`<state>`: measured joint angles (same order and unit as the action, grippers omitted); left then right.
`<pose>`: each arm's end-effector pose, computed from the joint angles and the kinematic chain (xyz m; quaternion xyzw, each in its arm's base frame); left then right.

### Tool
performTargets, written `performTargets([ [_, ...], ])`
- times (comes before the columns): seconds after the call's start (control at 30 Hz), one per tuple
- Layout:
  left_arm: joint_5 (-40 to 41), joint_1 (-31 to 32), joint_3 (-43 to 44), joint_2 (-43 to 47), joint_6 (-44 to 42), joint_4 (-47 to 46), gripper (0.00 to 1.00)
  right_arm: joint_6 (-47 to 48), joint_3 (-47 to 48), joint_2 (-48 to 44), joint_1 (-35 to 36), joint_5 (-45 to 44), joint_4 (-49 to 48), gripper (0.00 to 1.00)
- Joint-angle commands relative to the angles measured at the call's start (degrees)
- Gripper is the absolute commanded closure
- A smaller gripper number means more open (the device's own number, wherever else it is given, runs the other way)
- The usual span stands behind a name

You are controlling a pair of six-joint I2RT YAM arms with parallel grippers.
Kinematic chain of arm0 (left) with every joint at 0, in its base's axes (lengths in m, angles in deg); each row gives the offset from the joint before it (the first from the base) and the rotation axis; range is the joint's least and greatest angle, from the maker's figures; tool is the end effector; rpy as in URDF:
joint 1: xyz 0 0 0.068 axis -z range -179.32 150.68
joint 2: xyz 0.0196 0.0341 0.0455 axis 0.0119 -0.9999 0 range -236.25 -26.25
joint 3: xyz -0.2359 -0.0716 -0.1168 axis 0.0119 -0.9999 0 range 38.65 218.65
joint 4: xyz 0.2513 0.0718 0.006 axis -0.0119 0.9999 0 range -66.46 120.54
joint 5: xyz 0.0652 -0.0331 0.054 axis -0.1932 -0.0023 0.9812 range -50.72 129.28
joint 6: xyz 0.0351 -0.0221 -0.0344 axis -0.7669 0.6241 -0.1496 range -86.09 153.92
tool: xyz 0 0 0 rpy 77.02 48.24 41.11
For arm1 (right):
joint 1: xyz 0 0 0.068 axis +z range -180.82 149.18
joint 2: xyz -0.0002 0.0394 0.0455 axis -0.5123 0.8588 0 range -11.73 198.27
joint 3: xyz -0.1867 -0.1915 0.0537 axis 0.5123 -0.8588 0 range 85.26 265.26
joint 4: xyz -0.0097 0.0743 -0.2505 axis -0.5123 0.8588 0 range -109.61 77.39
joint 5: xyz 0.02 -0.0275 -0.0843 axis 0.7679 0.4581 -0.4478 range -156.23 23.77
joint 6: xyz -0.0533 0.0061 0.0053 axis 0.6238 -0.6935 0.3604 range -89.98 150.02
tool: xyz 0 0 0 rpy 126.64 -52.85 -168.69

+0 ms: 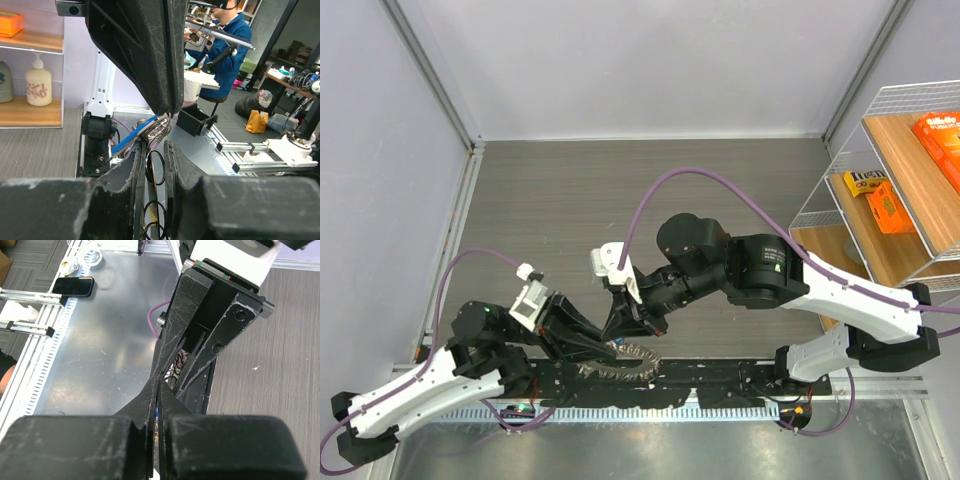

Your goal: Put the keys on the keyring

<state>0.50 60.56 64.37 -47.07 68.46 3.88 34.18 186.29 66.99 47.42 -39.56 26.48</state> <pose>0.0333 -0.1018 0.3303 0.3844 0.4362 -0.7043 0.4074 0.0392 0.2667 0.4782 -0.6317 0.5302 0.4744 0.3079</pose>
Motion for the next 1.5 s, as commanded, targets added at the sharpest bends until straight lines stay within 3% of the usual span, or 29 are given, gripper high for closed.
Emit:
performTargets([
  [0.0, 2.0, 0.0, 1.9, 1.3, -2.0, 1.5, 1.0, 0.4, 0.4, -3.5, -0.3, -0.4, -3.2, 0.94],
  [0.57, 10.7, -0.1, 2.1, 4.9, -3.6, 2.6, 1.0, 4.5, -9.8, -8.8, 1.2, 1.8, -5.8, 0.94],
  [0.63, 11.3, -0.1, 2.0, 4.9, -3.8, 2.6, 1.0, 4.9, -10.2, -8.9, 1.5, 1.4, -6.0, 0.86],
  [0.93, 13.2, 0.0, 1.2, 6.3, -4.1, 2.8, 1.0, 6.3, -10.8, -9.9, 3.0, 0.4, -4.7, 0.7],
  [1.47, 10.0, 0.0, 1.0, 8.0, -3.9, 3.1, 1.0, 0.6, -6.0, -13.1, 3.2, -14.7, -6.4, 0.63],
])
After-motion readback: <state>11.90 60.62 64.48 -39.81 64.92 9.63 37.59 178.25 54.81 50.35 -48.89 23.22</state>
